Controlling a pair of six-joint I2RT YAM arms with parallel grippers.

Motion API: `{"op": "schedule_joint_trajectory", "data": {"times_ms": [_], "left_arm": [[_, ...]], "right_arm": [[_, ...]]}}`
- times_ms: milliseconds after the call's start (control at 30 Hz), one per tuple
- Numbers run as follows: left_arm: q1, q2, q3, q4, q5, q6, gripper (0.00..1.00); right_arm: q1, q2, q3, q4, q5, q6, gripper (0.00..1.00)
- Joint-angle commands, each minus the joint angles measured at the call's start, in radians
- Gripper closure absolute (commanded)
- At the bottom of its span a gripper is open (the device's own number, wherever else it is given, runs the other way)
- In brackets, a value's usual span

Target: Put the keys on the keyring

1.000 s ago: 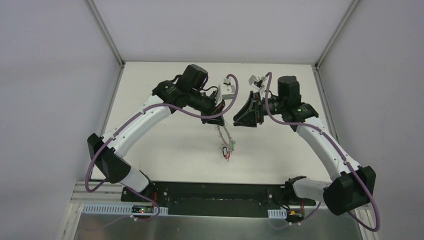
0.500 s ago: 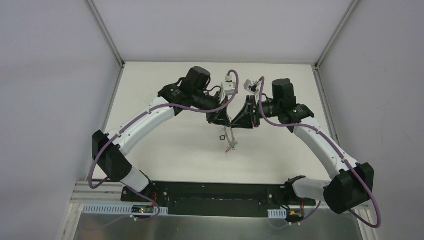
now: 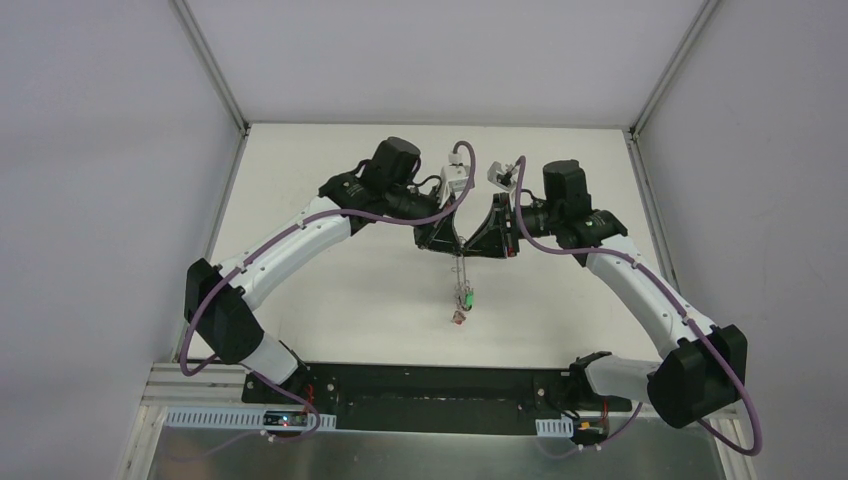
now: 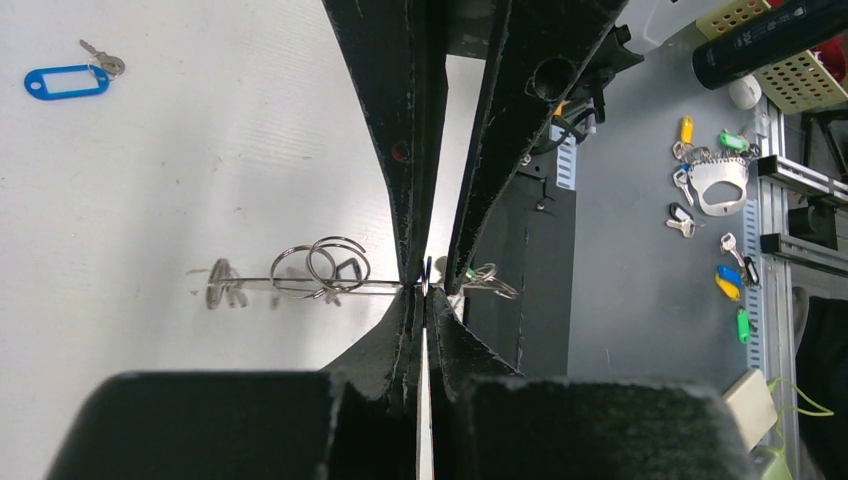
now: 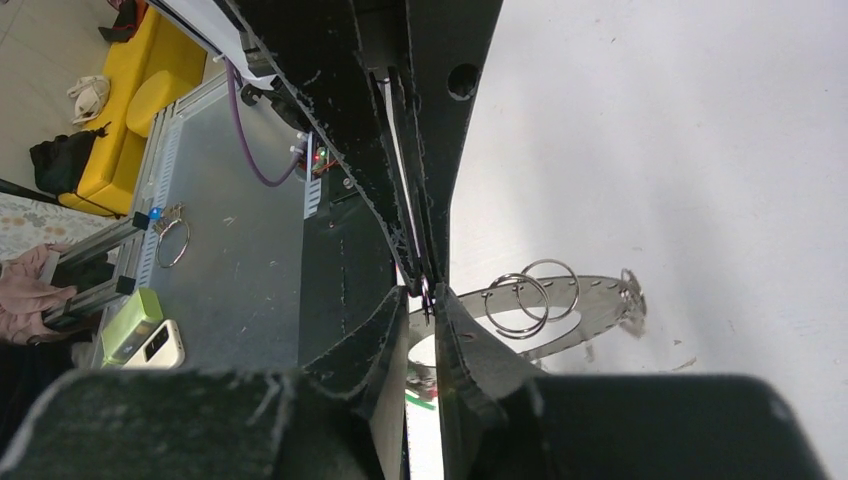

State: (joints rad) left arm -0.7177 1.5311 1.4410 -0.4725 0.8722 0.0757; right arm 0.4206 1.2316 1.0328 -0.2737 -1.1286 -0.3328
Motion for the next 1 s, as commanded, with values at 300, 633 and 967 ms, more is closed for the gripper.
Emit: {"op": "schedule_joint_trajectory", "data": {"times_ms": [300,633,967], "left_arm": [[0.029,-0.059,-0.03,0.099,0.059,-0.036,1.0],[0.038,-0.087,-0.067,0.128,0.081,-0.042,1.0],[0.038,-0.075,-0.069,0.16,0.085,-0.073,1.0]], "right_arm": [[-0.009,-0.017,-0.002,0.028,-0.002,-0.023,0.81],[-0.021,-0.014,-0.01,0.049,0.0,-0.002,0.73],[-0.021,0.002,-0.02,0.089,-0.027,0.04,0.73]]}}
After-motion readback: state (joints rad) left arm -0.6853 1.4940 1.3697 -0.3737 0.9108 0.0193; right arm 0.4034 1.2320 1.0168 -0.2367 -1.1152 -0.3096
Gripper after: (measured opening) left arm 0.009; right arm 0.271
